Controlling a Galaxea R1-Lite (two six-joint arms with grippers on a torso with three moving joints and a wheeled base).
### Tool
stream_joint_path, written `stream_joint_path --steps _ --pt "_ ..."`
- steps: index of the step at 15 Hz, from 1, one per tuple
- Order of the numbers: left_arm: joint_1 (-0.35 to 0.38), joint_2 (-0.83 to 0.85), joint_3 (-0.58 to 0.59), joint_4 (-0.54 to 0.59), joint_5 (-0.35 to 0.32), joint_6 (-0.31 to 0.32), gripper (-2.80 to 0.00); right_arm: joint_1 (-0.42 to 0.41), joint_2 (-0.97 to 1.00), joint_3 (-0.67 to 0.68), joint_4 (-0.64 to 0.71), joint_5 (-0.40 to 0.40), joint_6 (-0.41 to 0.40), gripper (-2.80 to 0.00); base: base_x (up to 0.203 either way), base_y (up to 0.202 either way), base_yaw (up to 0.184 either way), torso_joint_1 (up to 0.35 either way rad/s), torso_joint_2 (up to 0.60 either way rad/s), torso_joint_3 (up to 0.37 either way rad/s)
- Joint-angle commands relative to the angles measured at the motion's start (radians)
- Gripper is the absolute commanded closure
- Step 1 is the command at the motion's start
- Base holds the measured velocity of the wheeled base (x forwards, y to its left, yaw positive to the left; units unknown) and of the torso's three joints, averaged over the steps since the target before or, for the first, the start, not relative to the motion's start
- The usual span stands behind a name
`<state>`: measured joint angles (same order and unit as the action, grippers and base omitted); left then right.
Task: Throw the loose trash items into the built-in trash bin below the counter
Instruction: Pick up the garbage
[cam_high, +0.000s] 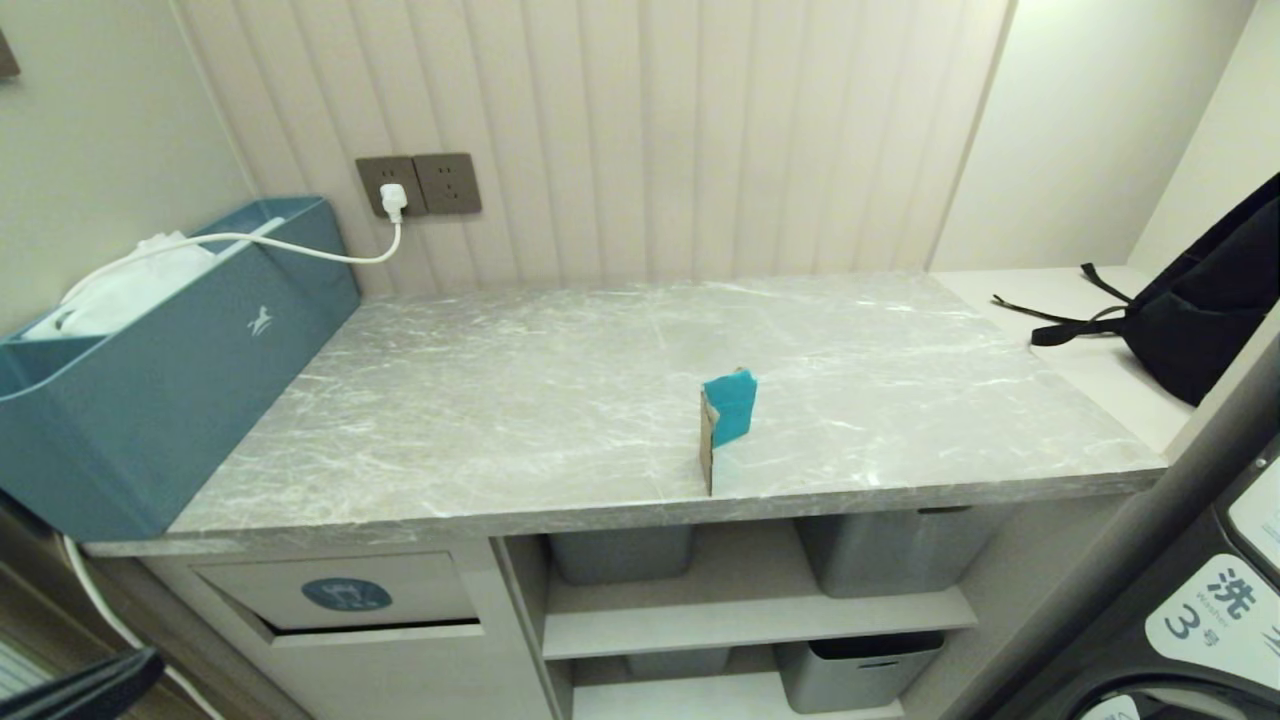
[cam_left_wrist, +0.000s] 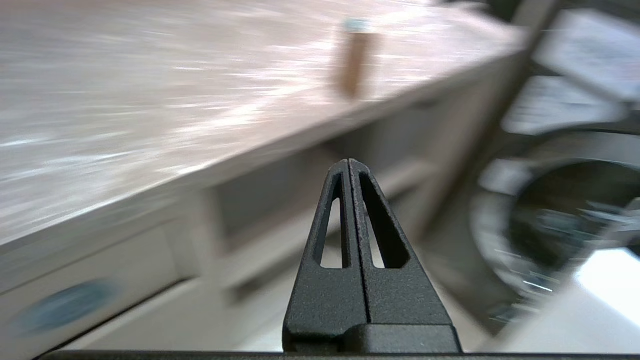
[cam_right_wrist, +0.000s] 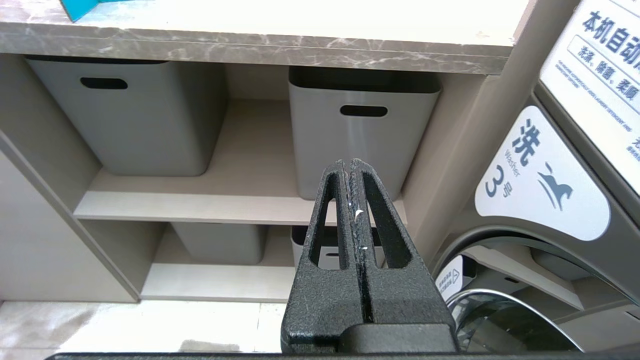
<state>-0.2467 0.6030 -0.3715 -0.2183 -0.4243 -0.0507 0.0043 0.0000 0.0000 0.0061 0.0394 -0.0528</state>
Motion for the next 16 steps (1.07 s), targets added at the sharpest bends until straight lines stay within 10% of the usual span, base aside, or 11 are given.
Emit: stream_joint_path --steps 1,7,16 --pt "-0.160 0.214 -0.039 -0.063 -0.018 -0.039 0.00 0.000 -0.002 0.000 0.000 0.001 -0.001 0.00 0.000 0.000 0.000 0.000 0.00 0.000" --pt "-0.324 0.506 -0.150 -0.192 -0.025 -0.237 0.00 0.000 -0.002 0.000 0.000 0.001 -0.001 0.00 0.000 0.000 0.000 0.000 0.00 0.000" --pt "-0.424 0.968 -0.379 -0.265 0.150 -0.016 0.00 0.000 -0.002 0.000 0.000 0.001 -0.001 0.00 0.000 0.000 0.000 0.000 0.00 0.000"
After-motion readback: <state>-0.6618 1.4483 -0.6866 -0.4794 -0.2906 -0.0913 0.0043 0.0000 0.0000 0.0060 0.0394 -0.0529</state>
